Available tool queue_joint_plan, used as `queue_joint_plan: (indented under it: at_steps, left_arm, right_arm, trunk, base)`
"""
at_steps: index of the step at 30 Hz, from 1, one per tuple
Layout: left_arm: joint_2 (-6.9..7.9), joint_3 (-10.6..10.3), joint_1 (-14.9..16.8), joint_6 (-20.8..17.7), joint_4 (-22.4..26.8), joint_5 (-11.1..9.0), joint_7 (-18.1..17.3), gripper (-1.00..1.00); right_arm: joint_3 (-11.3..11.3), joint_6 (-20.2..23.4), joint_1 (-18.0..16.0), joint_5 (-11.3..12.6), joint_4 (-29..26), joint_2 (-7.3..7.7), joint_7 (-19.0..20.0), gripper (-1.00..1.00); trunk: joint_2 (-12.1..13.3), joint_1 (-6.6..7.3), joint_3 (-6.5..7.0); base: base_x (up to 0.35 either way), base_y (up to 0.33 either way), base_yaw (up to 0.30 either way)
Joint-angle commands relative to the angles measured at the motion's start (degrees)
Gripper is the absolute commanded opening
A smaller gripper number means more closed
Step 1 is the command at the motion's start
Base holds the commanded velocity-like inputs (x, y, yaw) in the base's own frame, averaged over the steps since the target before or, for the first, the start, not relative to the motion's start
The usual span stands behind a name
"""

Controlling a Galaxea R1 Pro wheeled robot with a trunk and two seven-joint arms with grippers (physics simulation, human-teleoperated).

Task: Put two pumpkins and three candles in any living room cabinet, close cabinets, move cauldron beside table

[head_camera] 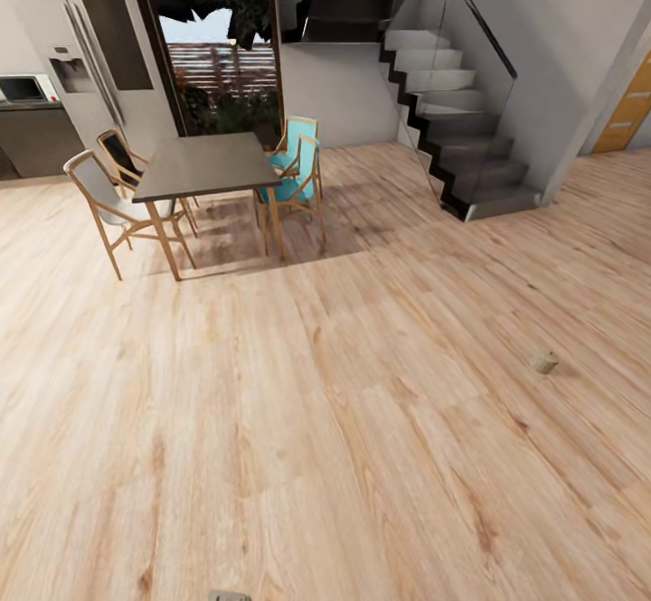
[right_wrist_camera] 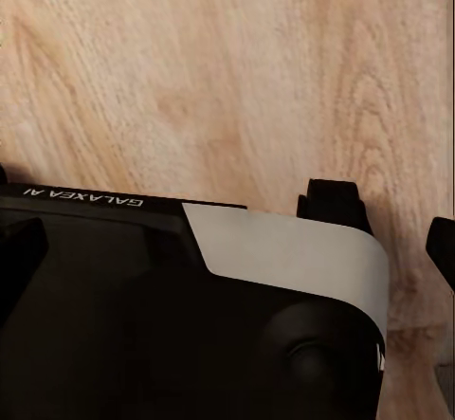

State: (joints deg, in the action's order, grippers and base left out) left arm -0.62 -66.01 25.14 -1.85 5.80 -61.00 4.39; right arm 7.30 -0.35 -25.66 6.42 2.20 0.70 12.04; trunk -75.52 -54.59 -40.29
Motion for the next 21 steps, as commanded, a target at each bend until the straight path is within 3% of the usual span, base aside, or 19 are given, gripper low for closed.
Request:
queue_joint_plan:
  at_steps: [1,13,21]
  left_arm:
    - [0.0,0.0,0.0,0.0,0.0,0.0,0.0,1.0]
    - [0.0,0.0,0.0,0.0,0.0,0.0,0.0,1.0]
    - [0.0,0.0,0.0,0.0,0.0,0.0,0.0,1.0]
  right_arm:
    - [0.0,0.0,0.0,0.0,0.0,0.0,0.0,1.0]
    - [0.0,0.1,0.0,0.0,0.0,-0.14,0.0,1.0]
    - [0.0,0.0,0.0,0.2,0.0,0.0,0.1,1.0]
  trunk:
    - [0.0,0.0,0.0]
    - [0.0,0.0,0.0]
    - [0.0,0.0,0.0]
  base:
    - [0.324,0.0,0.0]
    - [0.325,0.0,-0.003]
    - [0.328,0.0,-0.241]
